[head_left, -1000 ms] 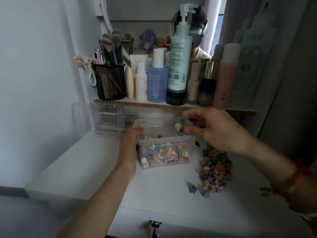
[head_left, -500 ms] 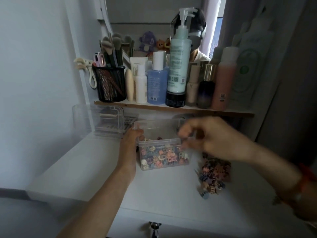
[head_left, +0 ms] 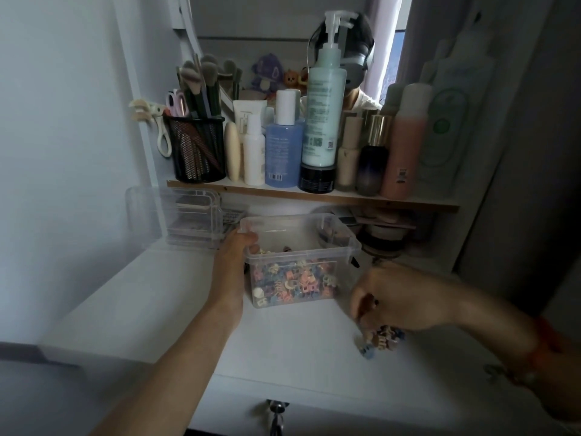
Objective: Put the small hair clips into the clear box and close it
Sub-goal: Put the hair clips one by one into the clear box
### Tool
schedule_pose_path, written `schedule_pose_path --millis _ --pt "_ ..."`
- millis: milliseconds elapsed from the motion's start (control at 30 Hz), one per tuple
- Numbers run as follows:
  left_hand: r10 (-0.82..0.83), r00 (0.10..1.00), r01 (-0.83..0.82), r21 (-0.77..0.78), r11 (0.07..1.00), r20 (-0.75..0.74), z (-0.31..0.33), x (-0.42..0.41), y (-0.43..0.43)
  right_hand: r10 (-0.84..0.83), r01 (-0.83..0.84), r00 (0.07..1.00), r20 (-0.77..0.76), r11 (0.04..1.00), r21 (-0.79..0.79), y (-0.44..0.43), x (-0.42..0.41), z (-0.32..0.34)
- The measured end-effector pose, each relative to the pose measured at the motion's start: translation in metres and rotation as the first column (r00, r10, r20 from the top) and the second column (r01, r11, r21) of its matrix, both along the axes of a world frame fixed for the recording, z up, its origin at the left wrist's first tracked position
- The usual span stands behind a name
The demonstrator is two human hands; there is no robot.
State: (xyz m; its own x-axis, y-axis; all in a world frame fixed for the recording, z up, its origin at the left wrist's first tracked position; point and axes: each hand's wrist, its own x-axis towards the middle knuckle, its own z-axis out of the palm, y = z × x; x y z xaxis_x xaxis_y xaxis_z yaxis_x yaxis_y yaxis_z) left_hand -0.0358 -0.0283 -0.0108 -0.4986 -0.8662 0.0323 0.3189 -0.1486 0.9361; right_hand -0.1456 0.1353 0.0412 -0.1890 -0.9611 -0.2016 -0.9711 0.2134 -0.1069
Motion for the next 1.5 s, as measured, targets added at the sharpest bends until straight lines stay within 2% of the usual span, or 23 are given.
schedule_pose_path --millis 234,367,434,634,768,868,968,1035,1068,1135,1202,1302,1402,1469,1502 --pt "-0.019 1.000 0.019 -0.005 1.000 -0.016 -0.001 0.000 -0.001 0.006 -0.006 1.000 -0.013 1.000 -0.022 -0.007 -0.004 -0.006" --pt "-0.032 0.999 0.032 -0.011 0.999 -0.016 0.000 0.000 -0.003 -0.016 0.045 0.983 0.181 0.986 -0.159 -0.006 -0.008 0.034" --pt "-0.031 0.999 0.031 -0.002 1.000 -0.017 -0.001 0.001 -0.003 -0.020 0.063 0.979 0.202 0.976 -0.207 -0.009 -0.008 0.045" --pt "-0.028 0.999 0.027 -0.038 0.999 -0.021 -0.003 0.001 -0.004 0.013 -0.014 1.000 0.011 0.998 0.059 -0.014 0.003 0.010" --pt "-0.024 0.999 0.023 -0.043 0.999 -0.023 -0.004 -0.001 -0.005 -0.012 0.015 0.999 -0.033 0.996 0.083 -0.013 0.006 0.002" --pt "-0.024 0.999 0.023 -0.042 0.999 -0.026 -0.003 -0.001 -0.003 0.006 -0.005 1.000 -0.012 0.998 0.058 -0.012 0.007 0.004" --pt "-0.028 0.999 0.027 -0.042 0.999 -0.038 -0.003 -0.001 -0.003 0.030 -0.024 0.996 0.083 0.997 -0.079 -0.008 0.006 0.025" --pt "-0.017 0.999 0.015 -0.041 0.999 -0.039 -0.003 -0.001 -0.004 0.019 0.051 0.973 0.231 0.955 -0.291 -0.008 0.004 0.045" --pt "-0.015 0.999 0.013 -0.036 0.999 -0.034 -0.003 -0.001 -0.004 0.013 0.105 0.963 0.271 0.903 -0.416 -0.011 0.003 0.051" --pt "-0.019 0.999 0.017 -0.037 0.999 -0.037 -0.002 -0.001 -0.003 -0.033 0.151 0.976 0.213 0.808 -0.569 -0.018 -0.002 0.054" --pt "-0.022 0.999 0.021 -0.033 0.999 -0.035 -0.002 0.000 -0.002 -0.076 0.125 0.991 0.108 0.799 -0.588 -0.023 -0.004 0.049" --pt "-0.014 1.000 0.013 -0.026 1.000 -0.019 -0.001 0.000 -0.003 -0.010 0.089 0.987 0.163 0.868 -0.488 -0.014 -0.003 0.044" --pt "-0.006 1.000 0.006 -0.021 1.000 -0.011 0.000 0.000 -0.002 0.018 0.005 0.975 0.222 0.995 -0.101 0.001 0.004 0.031" --pt "-0.006 1.000 0.006 -0.020 1.000 -0.006 0.000 0.000 -0.002 -0.014 -0.011 0.979 0.205 0.993 0.116 0.005 0.010 0.014" --pt "-0.007 1.000 0.007 -0.022 1.000 -0.003 -0.001 0.000 -0.002 -0.027 -0.003 0.981 0.191 0.988 0.157 0.006 0.012 0.006"
